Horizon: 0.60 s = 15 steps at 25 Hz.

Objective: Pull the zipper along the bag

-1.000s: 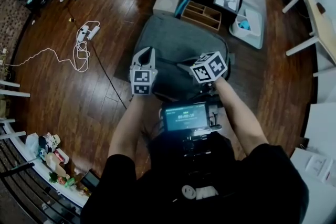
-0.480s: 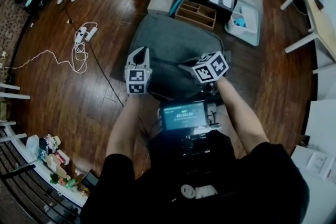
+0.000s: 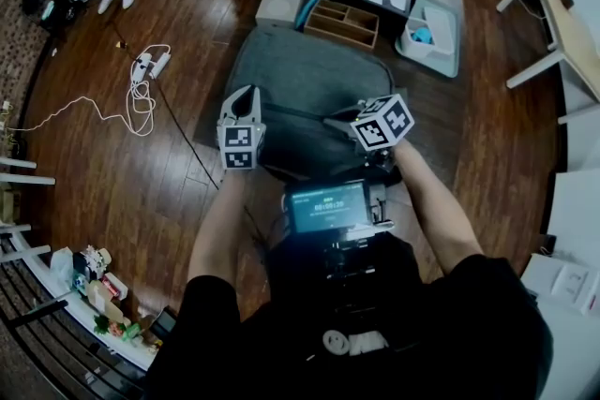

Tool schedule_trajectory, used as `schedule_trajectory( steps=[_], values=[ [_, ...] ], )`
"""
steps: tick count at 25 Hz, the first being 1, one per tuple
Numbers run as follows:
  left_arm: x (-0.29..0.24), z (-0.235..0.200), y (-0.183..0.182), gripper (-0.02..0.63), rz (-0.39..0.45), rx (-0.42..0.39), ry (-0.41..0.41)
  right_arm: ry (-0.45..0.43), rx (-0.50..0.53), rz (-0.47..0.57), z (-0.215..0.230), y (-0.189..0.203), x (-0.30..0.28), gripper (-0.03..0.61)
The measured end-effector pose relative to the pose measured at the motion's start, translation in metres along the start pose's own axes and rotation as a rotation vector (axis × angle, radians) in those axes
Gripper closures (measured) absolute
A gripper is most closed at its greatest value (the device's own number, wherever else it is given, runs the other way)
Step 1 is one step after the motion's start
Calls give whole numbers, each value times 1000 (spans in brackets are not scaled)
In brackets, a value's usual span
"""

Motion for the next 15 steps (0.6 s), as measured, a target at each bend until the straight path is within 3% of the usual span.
schedule_trajectory(
  steps=[15],
  values=[
    [-3, -1, 2, 614, -7, 2, 12, 3, -29, 11, 11, 16, 19, 569]
  ],
)
Point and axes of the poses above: the fingertips, and each gripper's own axes: x backward along the fingers, z to its right, y out of its underside, the point moved 2 cm from there along x, backward along the fingers, and after that the axes turned 5 degrees about -y, right-handed, at the moved point
